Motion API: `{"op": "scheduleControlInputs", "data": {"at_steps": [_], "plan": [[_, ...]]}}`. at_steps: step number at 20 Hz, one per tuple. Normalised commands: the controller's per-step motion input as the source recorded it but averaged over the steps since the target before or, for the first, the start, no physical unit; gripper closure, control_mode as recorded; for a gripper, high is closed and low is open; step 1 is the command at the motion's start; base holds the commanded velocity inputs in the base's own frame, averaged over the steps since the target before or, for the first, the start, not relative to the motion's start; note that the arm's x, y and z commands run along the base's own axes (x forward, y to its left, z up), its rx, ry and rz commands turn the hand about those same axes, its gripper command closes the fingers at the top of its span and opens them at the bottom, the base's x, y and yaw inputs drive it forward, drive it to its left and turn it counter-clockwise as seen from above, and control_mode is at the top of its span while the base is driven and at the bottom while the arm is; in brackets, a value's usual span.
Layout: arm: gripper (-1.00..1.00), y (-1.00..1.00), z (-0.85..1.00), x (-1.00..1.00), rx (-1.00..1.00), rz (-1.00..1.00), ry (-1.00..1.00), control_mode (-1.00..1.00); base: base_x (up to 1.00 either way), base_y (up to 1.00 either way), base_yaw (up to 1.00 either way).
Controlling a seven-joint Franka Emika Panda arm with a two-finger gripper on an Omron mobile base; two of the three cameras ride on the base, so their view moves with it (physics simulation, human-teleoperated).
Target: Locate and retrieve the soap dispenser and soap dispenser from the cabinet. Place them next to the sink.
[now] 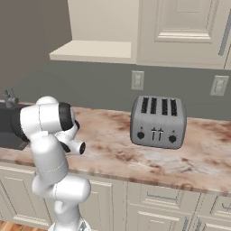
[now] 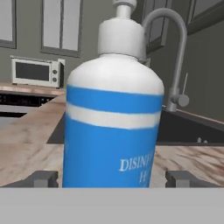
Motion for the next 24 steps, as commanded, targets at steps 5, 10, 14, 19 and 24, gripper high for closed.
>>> {"op": "scheduleControlInputs", "data": {"at_steps": [5, 10, 14, 19, 24], "plan": [[-1.00, -0.16, 0.26, -0.06, 0.00, 0.00, 0.11, -1.00, 0.00, 0.00, 0.00], [-1.00, -0.24, 0.25, 0.00, -0.01, 0.00, 0.08, -1.00, 0.00, 0.00, 0.00], [-1.00, -0.21, 0.05, 0.01, -0.08, 0.00, -0.03, -1.00, 0.00, 0.00, 0.00], [-1.00, -0.33, 0.00, -0.19, -0.12, 0.00, -0.18, -1.00, 0.00, 0.00, 0.00], [-1.00, -0.37, 0.16, -0.25, -0.11, 0.00, -0.10, -1.00, 0.00, 0.00, 0.00]]}}
